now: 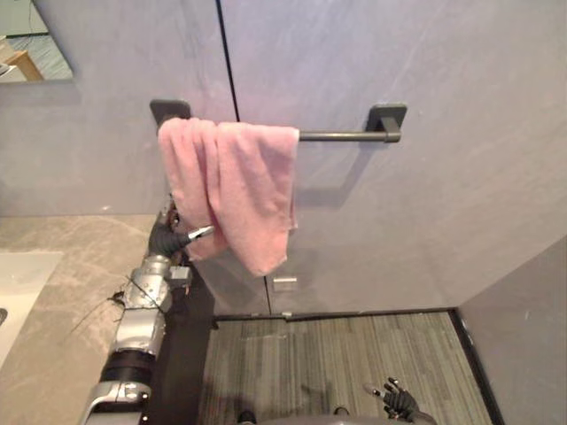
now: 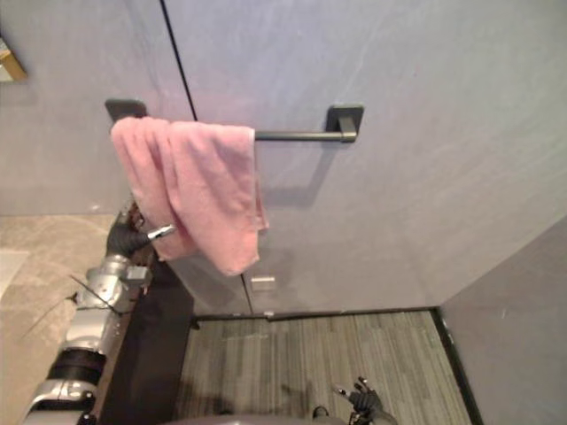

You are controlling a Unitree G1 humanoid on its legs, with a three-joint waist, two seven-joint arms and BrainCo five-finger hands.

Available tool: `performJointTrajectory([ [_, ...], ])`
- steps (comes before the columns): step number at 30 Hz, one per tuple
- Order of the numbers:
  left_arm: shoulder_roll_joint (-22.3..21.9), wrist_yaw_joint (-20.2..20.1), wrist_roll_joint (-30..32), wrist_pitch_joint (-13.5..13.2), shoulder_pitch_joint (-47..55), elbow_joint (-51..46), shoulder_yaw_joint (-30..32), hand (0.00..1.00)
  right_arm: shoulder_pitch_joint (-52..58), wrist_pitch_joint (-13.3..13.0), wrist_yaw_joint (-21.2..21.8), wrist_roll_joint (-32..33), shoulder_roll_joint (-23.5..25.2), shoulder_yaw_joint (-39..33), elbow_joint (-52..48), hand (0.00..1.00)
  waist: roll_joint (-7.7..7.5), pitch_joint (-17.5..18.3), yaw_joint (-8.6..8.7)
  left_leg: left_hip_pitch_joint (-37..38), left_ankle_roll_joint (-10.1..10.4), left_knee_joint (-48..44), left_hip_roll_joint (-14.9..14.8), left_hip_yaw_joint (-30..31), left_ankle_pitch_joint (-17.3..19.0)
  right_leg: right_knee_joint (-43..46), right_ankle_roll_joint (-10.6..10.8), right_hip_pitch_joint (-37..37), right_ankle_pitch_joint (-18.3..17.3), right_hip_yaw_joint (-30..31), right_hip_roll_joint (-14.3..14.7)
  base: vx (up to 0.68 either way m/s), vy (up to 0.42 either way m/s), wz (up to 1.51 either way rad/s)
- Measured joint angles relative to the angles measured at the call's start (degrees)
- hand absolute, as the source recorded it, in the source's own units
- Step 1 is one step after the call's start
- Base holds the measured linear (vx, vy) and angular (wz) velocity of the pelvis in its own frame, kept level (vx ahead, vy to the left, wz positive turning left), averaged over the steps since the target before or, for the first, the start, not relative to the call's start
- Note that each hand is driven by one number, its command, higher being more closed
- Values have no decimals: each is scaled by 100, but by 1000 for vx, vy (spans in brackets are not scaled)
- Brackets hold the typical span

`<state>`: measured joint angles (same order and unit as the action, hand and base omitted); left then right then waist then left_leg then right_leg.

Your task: Organize washtable

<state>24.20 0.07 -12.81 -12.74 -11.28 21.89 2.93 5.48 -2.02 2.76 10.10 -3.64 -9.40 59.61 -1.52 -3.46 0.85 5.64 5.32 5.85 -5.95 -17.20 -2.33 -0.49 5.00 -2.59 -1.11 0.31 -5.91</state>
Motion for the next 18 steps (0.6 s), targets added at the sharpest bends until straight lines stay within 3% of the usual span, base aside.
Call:
performJointTrajectory([
  [18, -248, 239, 393, 104, 0, 247, -222, 0, -161, 1, -17, -8, -11, -16, 211, 0, -31, -1, 95, -39, -1, -2, 5, -33, 1, -86, -7, 74, 79, 109, 12, -3, -5, -2],
])
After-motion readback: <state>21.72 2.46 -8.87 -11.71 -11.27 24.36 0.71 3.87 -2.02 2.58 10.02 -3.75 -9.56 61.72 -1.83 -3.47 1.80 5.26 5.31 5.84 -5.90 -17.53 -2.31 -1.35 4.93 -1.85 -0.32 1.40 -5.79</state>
